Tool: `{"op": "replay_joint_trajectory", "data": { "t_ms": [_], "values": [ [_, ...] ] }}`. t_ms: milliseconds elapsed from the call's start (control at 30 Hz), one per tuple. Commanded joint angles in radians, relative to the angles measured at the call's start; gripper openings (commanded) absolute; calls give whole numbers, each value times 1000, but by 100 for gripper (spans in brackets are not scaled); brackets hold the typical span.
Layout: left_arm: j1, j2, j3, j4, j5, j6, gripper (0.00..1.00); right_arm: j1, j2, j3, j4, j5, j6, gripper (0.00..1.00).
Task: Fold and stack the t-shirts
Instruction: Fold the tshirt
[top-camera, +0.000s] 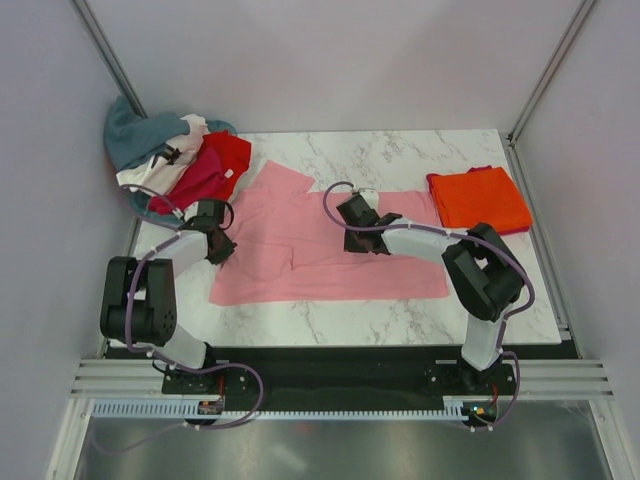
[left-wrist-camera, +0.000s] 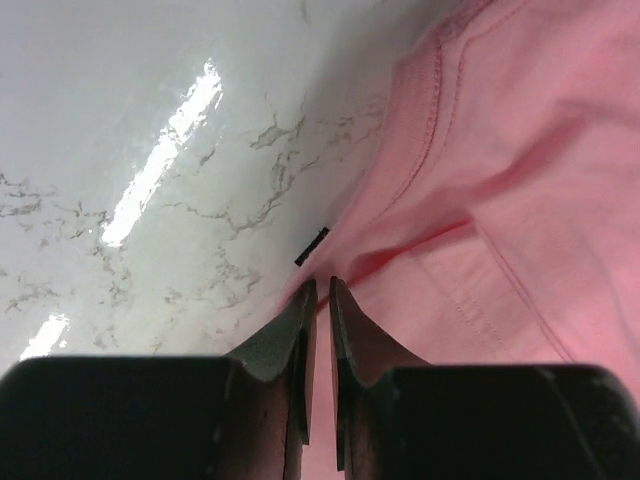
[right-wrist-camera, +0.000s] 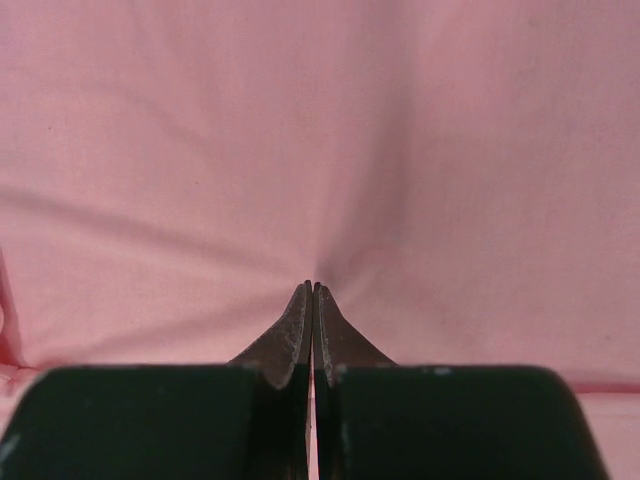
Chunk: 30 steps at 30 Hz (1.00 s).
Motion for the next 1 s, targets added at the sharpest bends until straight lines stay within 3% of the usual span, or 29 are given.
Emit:
{"op": "replay_joint_trajectory", "data": {
  "t_ms": [0, 500, 800, 967],
  "values": [
    [20, -42, -23, 36, -14, -48, 16, 1, -50, -3, 5, -2, 1, 0],
    [149, -9, -11, 72, -10, -60, 8, 237, 8, 161, 1, -103, -4, 0],
    [144, -147, -94, 66, -2, -128, 11, 188, -88, 77, -67, 27, -12, 0],
    [103, -241, -103, 62, -3, -103, 14, 104, -280, -122, -88, 79, 16, 0]
  ]
}}
